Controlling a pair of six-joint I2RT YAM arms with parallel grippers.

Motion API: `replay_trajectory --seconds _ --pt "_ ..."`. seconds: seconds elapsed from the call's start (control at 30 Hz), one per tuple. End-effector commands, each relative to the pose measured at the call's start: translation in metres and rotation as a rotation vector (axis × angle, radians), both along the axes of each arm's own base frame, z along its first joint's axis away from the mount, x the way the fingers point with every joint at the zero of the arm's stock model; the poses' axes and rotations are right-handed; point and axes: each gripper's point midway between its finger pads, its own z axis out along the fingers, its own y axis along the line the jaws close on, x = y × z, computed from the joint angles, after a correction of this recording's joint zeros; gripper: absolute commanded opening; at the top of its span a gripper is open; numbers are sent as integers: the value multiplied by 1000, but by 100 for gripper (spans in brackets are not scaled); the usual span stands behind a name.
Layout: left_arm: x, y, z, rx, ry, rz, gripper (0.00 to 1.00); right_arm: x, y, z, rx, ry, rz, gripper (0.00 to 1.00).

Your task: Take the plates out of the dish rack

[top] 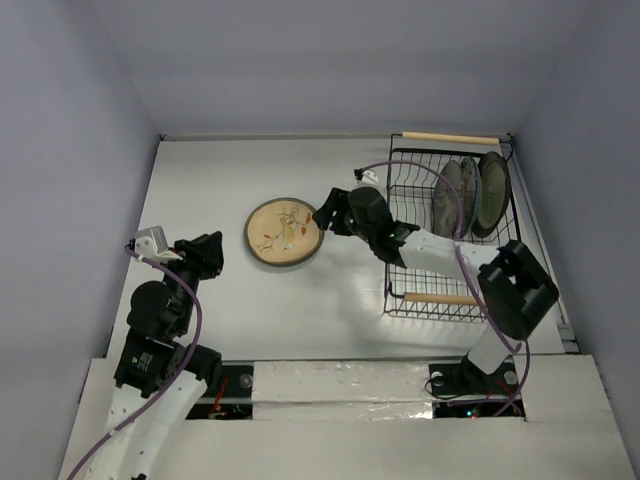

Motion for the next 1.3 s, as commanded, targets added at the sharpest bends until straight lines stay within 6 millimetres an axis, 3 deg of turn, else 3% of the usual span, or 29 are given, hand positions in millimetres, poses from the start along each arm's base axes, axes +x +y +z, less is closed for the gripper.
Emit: replay_trajectory --seconds 0.0,0.1,0.17,0.27,0.33,0.4,0.5,0.53,0.63,0.73,1.03,1.27 --pt "1 1 14 -17 -39 3 31 -3 -18 39 -117 -120 26 58" --pt "1 0 15 -17 -39 3 31 -5 -50 79 -234 -208 -26 0" --pt "1 1 16 -17 -44 3 31 -3 -94 108 -303 -254 -149 0" --pt "0 1 16 -20 -48 3 31 -7 -146 125 -365 -261 -272 0" --pt "0 1 17 -19 -50 3 31 -10 -193 143 -404 -271 -405 0" --pt "0 1 17 -19 -50 3 31 -15 -234 139 -483 -225 -487 0" --pt "-1 1 18 -23 -55 3 31 -20 -265 126 -579 -157 -533 3" --pt "-1 1 18 -21 -56 3 31 -20 -279 123 -607 -139 -572 14" --pt "-1 1 19 -24 -60 3 31 -19 -304 110 -655 -80 -617 38" --pt "-2 1 19 -24 -60 3 31 -17 -315 103 -681 -52 -629 46" --pt "-1 1 18 -21 -56 3 32 -3 -333 75 -726 34 -661 45" --pt "0 1 17 -19 -53 3 32 21 -345 63 -745 67 -675 42"
